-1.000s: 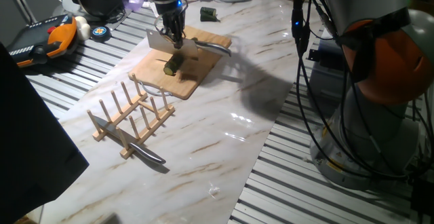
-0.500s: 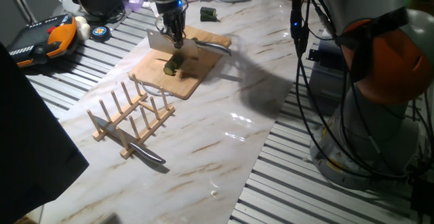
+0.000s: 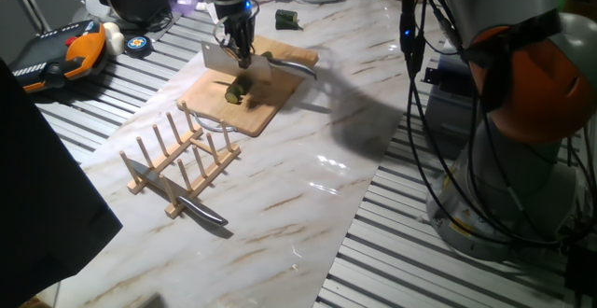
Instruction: Cut the cucumber into segments
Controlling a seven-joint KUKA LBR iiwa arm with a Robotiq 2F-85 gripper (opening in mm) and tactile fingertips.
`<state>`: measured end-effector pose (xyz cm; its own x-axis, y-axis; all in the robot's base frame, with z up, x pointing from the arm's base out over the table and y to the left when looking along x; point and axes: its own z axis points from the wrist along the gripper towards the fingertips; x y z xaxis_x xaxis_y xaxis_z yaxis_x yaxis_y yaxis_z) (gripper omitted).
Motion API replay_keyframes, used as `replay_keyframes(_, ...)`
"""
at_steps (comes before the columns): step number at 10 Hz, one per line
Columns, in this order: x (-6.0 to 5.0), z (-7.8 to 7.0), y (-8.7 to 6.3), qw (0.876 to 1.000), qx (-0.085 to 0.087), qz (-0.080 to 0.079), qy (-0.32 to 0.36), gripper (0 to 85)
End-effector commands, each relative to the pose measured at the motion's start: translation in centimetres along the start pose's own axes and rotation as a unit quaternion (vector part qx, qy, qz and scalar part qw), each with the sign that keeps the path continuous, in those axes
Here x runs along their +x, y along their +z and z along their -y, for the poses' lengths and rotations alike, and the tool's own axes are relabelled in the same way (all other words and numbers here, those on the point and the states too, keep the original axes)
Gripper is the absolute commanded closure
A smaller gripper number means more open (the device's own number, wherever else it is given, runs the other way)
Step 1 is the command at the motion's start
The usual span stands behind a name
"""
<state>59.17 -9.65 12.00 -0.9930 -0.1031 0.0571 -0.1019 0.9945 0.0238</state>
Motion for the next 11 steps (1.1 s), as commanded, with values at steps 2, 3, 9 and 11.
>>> replay_keyframes(2, -0.06, -0.15, 0.28, 1.0, 0.001, 0.0, -0.001, 84.3)
replay_keyframes(3, -0.09, -0.22, 0.51, 1.0, 0.001, 0.0, -0.001, 84.3)
replay_keyframes(9, -0.22, 0.02, 0.82, 1.0, 0.002, -0.012, 0.009, 84.3)
replay_keyframes(11, -0.19, 0.26, 0.27, 1.0, -0.002, -0.018, 0.01, 84.3)
